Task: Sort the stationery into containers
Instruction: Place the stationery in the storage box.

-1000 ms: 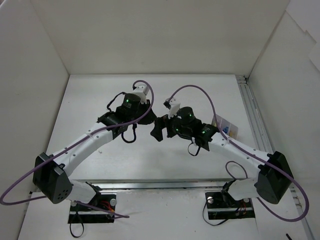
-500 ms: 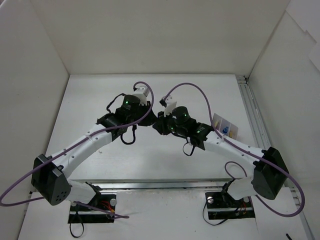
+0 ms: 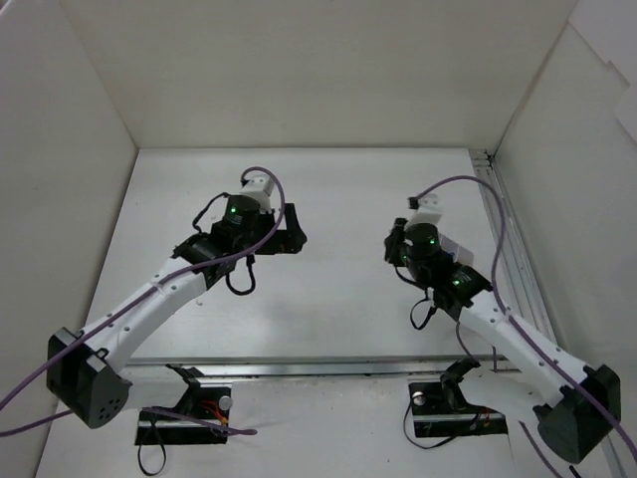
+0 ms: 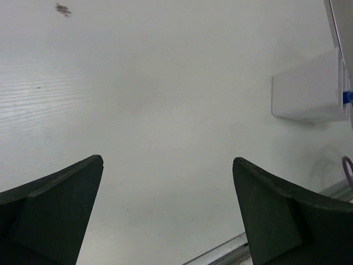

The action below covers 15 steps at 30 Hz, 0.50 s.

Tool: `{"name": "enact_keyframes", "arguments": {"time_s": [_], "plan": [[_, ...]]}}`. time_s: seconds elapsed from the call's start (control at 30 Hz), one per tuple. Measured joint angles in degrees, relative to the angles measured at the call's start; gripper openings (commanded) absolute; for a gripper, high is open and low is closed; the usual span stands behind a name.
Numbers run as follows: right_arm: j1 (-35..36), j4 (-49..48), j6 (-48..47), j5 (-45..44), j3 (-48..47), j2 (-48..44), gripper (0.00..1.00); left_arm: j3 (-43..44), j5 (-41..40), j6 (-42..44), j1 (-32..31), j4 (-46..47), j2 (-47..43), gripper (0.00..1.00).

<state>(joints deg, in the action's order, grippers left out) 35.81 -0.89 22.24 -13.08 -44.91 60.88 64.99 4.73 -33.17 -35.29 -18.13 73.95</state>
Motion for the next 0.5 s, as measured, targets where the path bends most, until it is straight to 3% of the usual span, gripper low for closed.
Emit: {"name": "enact_keyframes", "arguments": {"time_s": [0.23, 0.37, 0.5], "plan": [[-20.1, 13.7, 4.3, -12.9, 1.1, -15.6, 0.02, -8.0, -5.3, -0.1, 6.3, 0.0, -10.0, 1.0], [-31.0, 19.5, 4.9, -12.8, 0.2, -12.3, 0.02, -11.8, -6.1, -0.1, 8.7, 0.0, -12.2, 1.0], [-36.2, 21.8, 5.0, -11.0, -0.3, -4.4, 0.02, -14.3, -5.1, -0.1, 11.1, -0.2, -12.3, 1.0]]}}
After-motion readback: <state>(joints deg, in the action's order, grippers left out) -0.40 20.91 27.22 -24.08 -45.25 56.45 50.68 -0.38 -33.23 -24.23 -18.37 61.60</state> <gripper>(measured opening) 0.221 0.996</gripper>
